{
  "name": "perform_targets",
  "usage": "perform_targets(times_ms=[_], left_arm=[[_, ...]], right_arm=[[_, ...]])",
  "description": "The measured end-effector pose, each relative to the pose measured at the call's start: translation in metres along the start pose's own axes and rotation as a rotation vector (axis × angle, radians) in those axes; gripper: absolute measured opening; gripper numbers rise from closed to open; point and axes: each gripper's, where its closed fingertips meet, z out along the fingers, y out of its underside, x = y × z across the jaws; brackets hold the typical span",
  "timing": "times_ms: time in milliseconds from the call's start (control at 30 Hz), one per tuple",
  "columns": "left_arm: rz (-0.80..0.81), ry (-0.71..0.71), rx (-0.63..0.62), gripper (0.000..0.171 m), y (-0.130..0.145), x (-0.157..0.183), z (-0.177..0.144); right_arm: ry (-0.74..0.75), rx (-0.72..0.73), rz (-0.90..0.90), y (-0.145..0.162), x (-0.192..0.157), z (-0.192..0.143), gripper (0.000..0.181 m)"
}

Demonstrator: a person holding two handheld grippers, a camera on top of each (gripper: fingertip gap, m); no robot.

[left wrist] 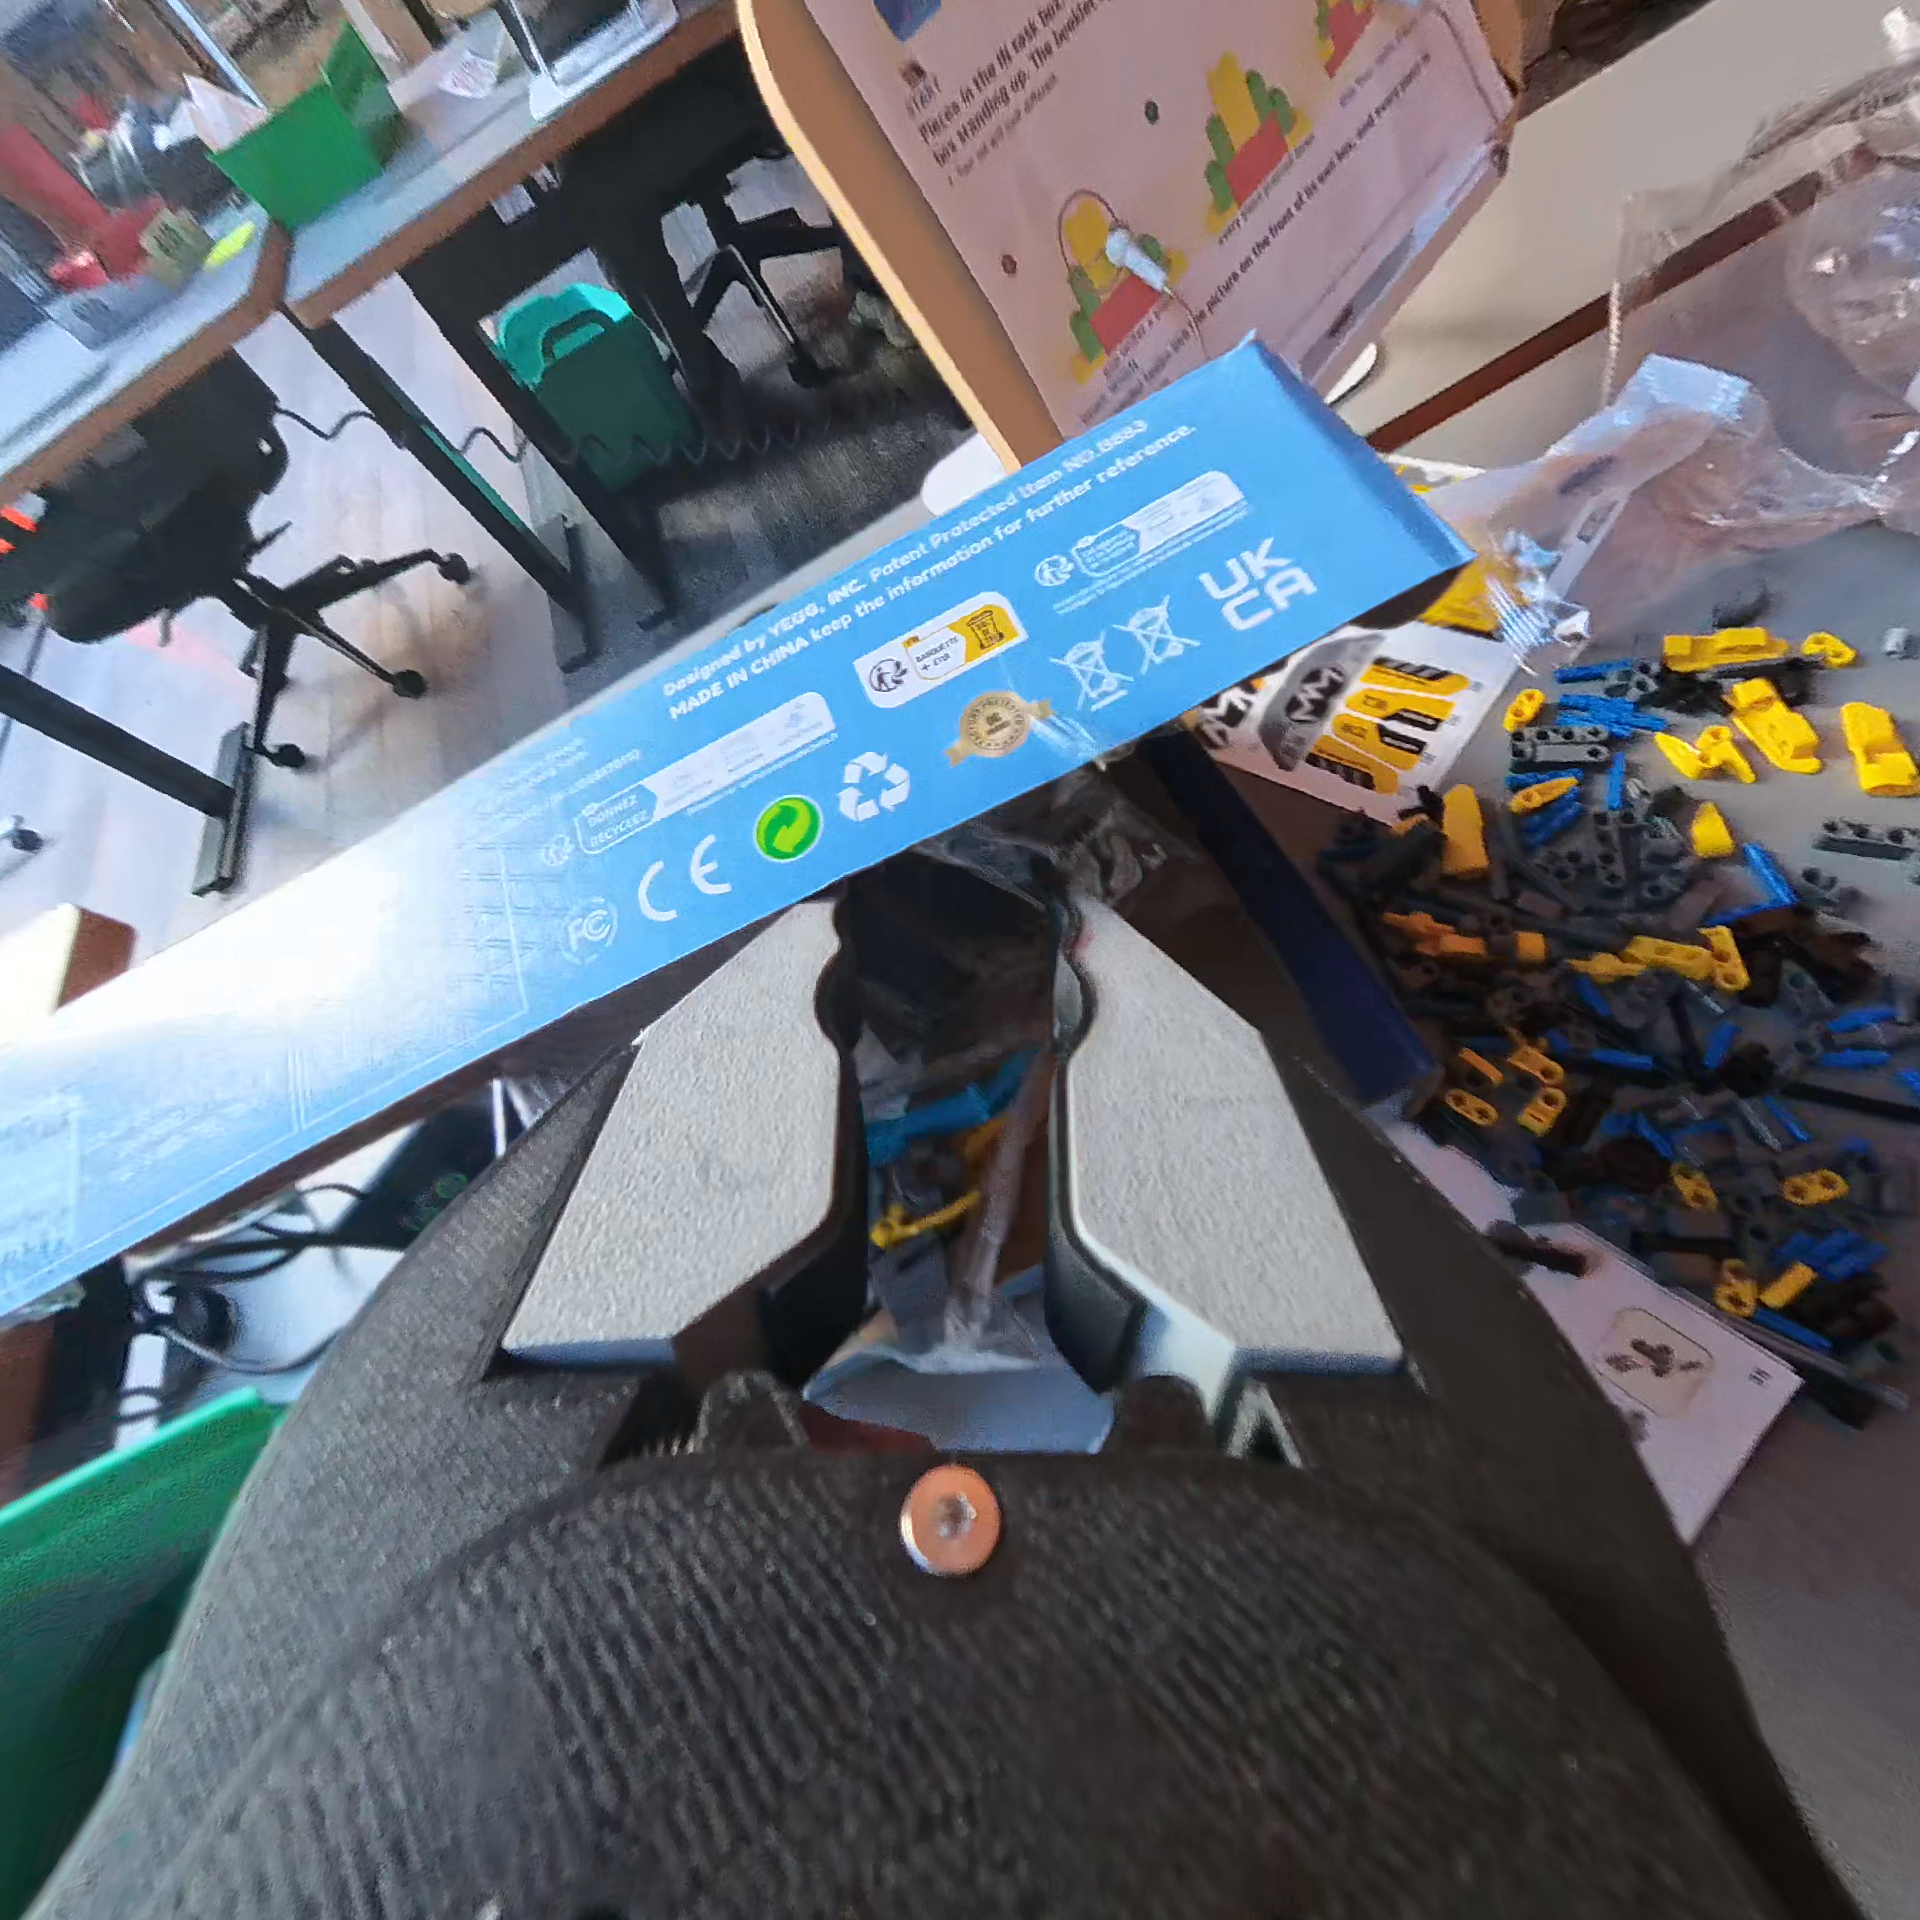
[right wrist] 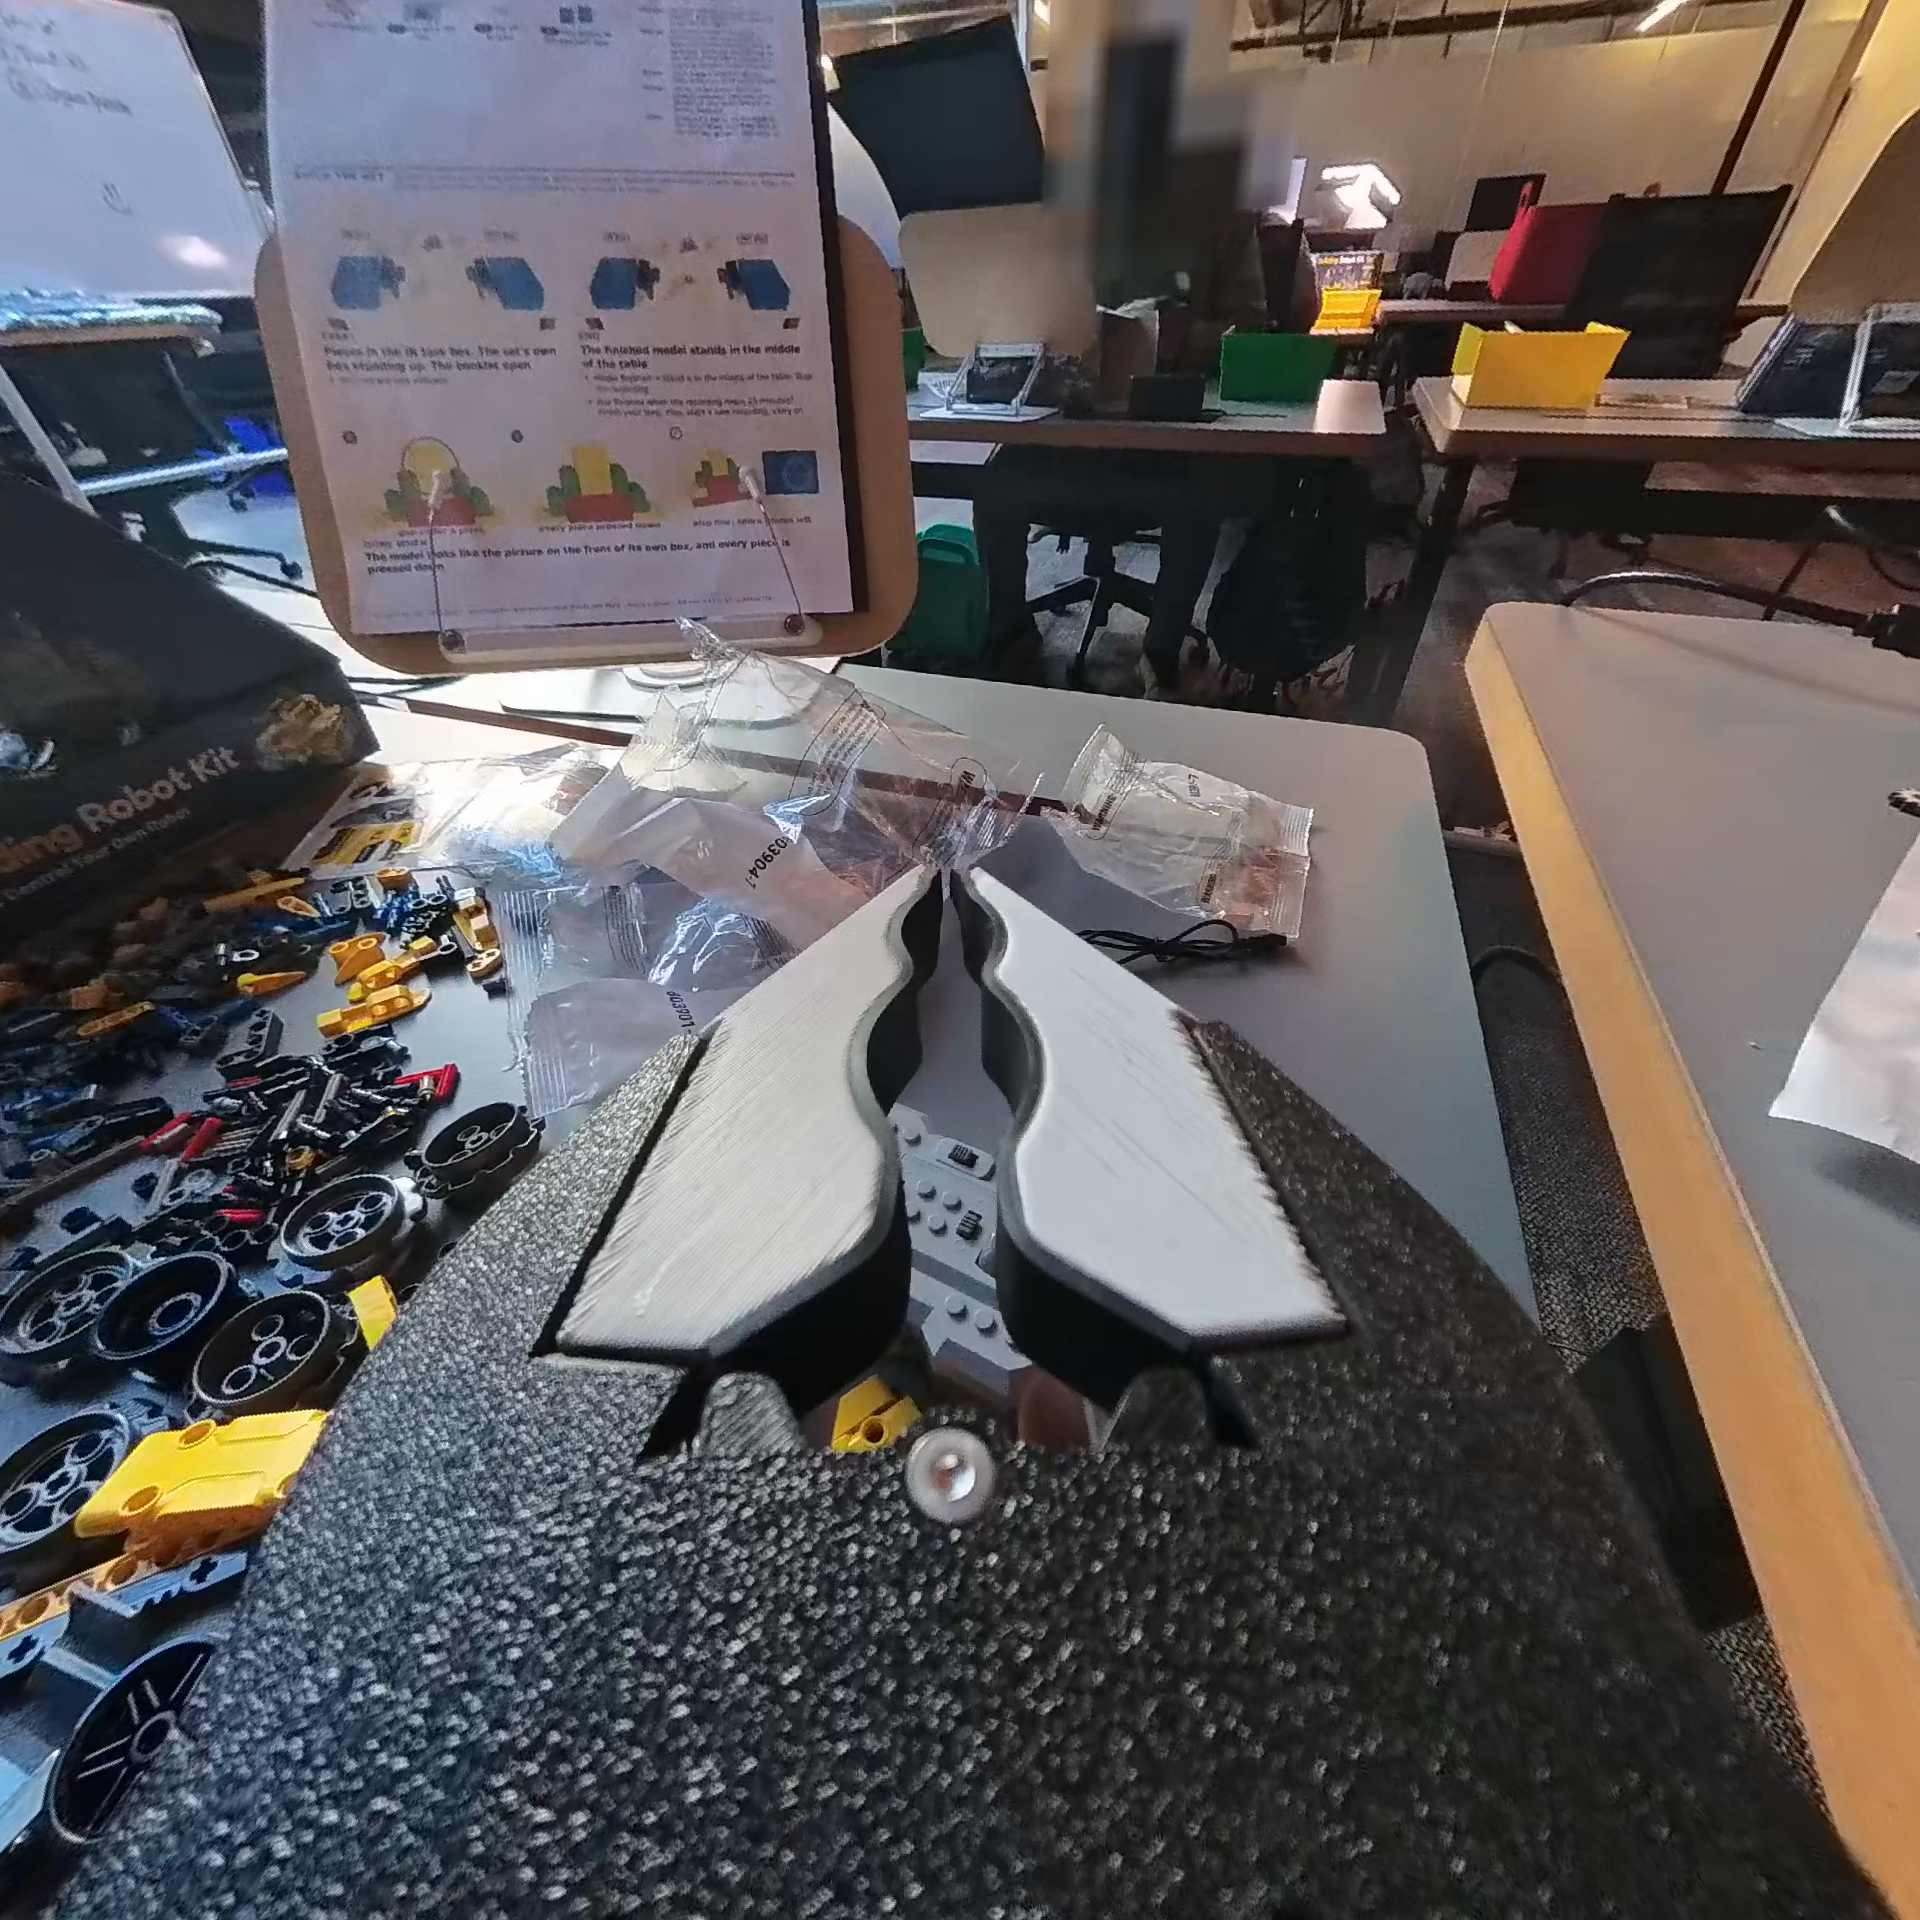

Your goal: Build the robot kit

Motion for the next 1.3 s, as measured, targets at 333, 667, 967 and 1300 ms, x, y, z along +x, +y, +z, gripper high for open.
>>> perform_targets(times_ms=[333,667,967,1300], left_arm=[[0.068,-0.048,-0.06,0.032,-0.046,-0.036,0.044],[0.113,-0.126,-0.136,0.032,-0.098,-0.087,0.096],[-0.009,-0.011,-0.226,0.044,-0.099,-0.079,0.154],[-0.241,0.016,-0.176,0.0,-0.086,-0.114,0.159]], right_arm=[[-0.006,-0.022,0.001,0.006,0.0,0.004,0.002],[-0.007,-0.063,-0.025,0.016,-0.005,0.009,0.002],[-0.004,-0.116,-0.047,0.025,-0.007,0.017,0.003],[-0.013,-0.144,-0.057,0.029,-0.014,0.023,0.003]])
